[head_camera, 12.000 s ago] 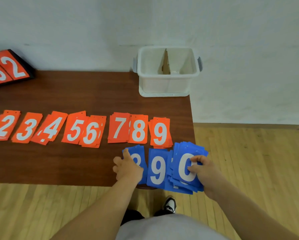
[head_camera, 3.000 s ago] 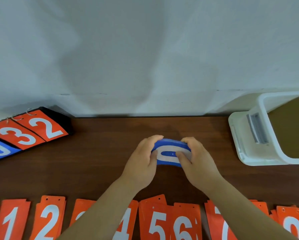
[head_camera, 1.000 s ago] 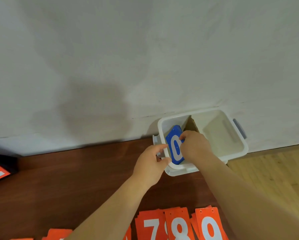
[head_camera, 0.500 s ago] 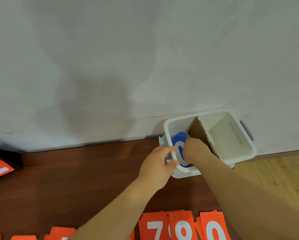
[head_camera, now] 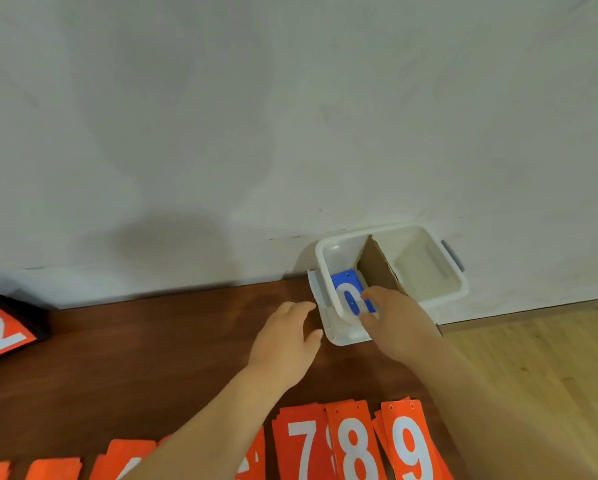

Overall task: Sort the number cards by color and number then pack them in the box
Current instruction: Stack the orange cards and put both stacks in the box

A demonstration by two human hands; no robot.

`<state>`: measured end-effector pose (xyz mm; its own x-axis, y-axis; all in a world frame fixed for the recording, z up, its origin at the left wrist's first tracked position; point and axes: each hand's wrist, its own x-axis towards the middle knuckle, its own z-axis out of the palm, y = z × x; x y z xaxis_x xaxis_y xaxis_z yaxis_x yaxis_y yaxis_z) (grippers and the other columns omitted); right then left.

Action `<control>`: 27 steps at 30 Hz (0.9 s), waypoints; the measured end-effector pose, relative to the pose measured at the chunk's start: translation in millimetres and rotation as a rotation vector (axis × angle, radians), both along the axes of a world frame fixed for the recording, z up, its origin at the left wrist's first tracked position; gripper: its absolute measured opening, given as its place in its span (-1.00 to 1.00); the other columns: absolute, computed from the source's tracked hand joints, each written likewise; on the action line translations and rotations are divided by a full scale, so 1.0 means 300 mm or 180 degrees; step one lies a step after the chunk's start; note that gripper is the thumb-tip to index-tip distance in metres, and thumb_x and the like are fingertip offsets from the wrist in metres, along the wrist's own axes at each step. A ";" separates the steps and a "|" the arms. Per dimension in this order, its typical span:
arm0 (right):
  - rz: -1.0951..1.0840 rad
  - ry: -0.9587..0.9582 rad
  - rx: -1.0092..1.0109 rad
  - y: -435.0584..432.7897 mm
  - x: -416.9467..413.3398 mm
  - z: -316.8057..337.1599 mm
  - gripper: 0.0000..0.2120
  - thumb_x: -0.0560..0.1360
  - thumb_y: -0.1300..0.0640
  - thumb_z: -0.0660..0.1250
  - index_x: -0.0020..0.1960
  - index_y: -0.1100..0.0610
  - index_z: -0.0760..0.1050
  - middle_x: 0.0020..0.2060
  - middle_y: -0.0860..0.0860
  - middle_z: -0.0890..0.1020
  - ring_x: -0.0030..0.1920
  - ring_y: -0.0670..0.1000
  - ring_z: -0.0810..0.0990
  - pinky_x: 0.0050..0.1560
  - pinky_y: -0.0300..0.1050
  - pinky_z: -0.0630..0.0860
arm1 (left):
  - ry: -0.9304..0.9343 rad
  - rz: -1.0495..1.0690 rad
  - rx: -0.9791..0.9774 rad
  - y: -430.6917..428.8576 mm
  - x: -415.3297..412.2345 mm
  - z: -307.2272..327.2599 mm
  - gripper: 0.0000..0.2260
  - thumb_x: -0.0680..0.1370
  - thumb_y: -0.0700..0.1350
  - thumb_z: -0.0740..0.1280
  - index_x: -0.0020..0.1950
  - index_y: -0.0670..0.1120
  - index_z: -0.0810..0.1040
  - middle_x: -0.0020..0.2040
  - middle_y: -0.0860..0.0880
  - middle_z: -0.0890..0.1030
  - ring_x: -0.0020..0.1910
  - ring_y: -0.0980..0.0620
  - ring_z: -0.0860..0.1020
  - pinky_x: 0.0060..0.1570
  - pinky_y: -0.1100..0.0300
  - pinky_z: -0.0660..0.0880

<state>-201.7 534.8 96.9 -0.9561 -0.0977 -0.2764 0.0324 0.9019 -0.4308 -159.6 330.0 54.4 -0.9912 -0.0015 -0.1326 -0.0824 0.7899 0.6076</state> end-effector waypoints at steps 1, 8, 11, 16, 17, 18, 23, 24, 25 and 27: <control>-0.0002 0.0060 -0.0029 -0.003 0.047 0.014 -0.57 0.60 -0.02 0.35 0.45 -0.03 0.43 0.26 -0.06 0.59 0.19 -0.02 0.59 0.16 -0.13 0.53 | 0.0014 0.0032 -0.0049 -0.027 0.045 0.006 -0.53 0.63 0.12 0.31 0.53 0.18 0.31 0.46 0.14 0.39 0.33 0.12 0.48 0.28 0.11 0.53; 0.0322 0.0465 0.0177 -0.185 0.350 0.022 -0.49 0.54 -0.11 0.38 0.45 -0.05 0.41 0.38 -0.04 0.50 0.39 0.02 0.45 0.40 0.00 0.44 | 0.0035 0.0405 -0.0569 -0.278 0.416 0.004 -0.52 0.62 0.16 0.30 0.52 0.13 0.34 0.42 0.13 0.43 0.38 0.15 0.43 0.31 0.20 0.46; 0.0475 0.0174 0.0228 -0.301 0.462 -0.025 -0.44 0.55 -0.17 0.35 0.51 -0.12 0.33 0.53 -0.05 0.34 0.52 0.02 0.29 0.49 0.00 0.31 | -0.0110 0.0567 -0.0744 -0.421 0.569 -0.022 -0.52 0.62 0.17 0.29 0.52 0.11 0.36 0.41 0.10 0.44 0.38 0.12 0.43 0.32 0.20 0.41; 0.0522 -0.0203 0.0118 -0.496 0.621 -0.115 -0.38 0.53 -0.21 0.35 0.54 -0.13 0.30 0.57 -0.05 0.29 0.54 0.04 0.26 0.51 -0.03 0.27 | -0.0397 0.0767 -0.0957 -0.686 0.782 -0.091 -0.50 0.61 0.20 0.26 0.53 0.10 0.34 0.44 0.06 0.41 0.41 0.04 0.40 0.37 0.14 0.39; 0.0509 -0.0237 0.0111 -0.536 0.652 -0.130 -0.37 0.53 -0.22 0.35 0.54 -0.13 0.29 0.57 -0.05 0.28 0.55 0.03 0.26 0.50 -0.03 0.27 | -0.0440 0.0766 -0.0990 -0.739 0.819 -0.101 -0.49 0.62 0.20 0.25 0.54 0.09 0.33 0.44 0.06 0.41 0.42 0.04 0.39 0.39 0.13 0.38; 0.0483 -0.0268 0.0099 -0.576 0.681 -0.145 -0.38 0.53 -0.22 0.35 0.54 -0.12 0.29 0.57 -0.05 0.28 0.55 0.03 0.26 0.50 -0.03 0.27 | -0.0496 0.0751 -0.1027 -0.793 0.855 -0.111 -0.48 0.61 0.20 0.25 0.55 0.09 0.32 0.45 0.06 0.41 0.44 0.03 0.39 0.41 0.13 0.37; 0.0520 -0.0406 0.0025 -0.730 0.820 -0.172 -0.38 0.53 -0.24 0.35 0.53 -0.11 0.31 0.54 -0.05 0.31 0.51 0.04 0.30 0.47 -0.01 0.32 | -0.0653 0.0838 -0.1154 -0.987 1.017 -0.105 -0.48 0.58 0.22 0.30 0.51 0.09 0.39 0.40 0.05 0.45 0.38 -0.01 0.44 0.36 0.08 0.42; 0.0556 -0.0409 0.0014 -0.751 0.843 -0.173 -0.37 0.52 -0.25 0.34 0.53 -0.11 0.31 0.54 -0.05 0.31 0.51 0.04 0.30 0.48 0.00 0.33 | -0.0623 0.0883 -0.1156 -1.010 1.043 -0.096 -0.50 0.58 0.20 0.31 0.49 0.09 0.41 0.38 0.04 0.47 0.36 -0.01 0.45 0.35 0.07 0.42; 0.0584 -0.0405 0.0018 -0.770 0.863 -0.170 -0.35 0.51 -0.26 0.33 0.53 -0.11 0.30 0.54 -0.05 0.31 0.52 0.05 0.30 0.48 0.03 0.33 | -0.0596 0.0932 -0.1151 -1.031 1.070 -0.090 -0.51 0.58 0.19 0.32 0.48 0.09 0.41 0.38 0.04 0.47 0.36 -0.02 0.45 0.34 0.07 0.42; 0.0646 -0.0385 0.0036 -0.802 0.894 -0.158 -0.38 0.53 -0.23 0.33 0.53 -0.11 0.29 0.54 -0.05 0.31 0.51 0.05 0.31 0.47 0.02 0.33 | -0.0598 0.1037 -0.1141 -1.059 1.125 -0.077 -0.52 0.59 0.19 0.29 0.49 0.12 0.38 0.42 0.06 0.44 0.41 -0.01 0.42 0.37 0.06 0.39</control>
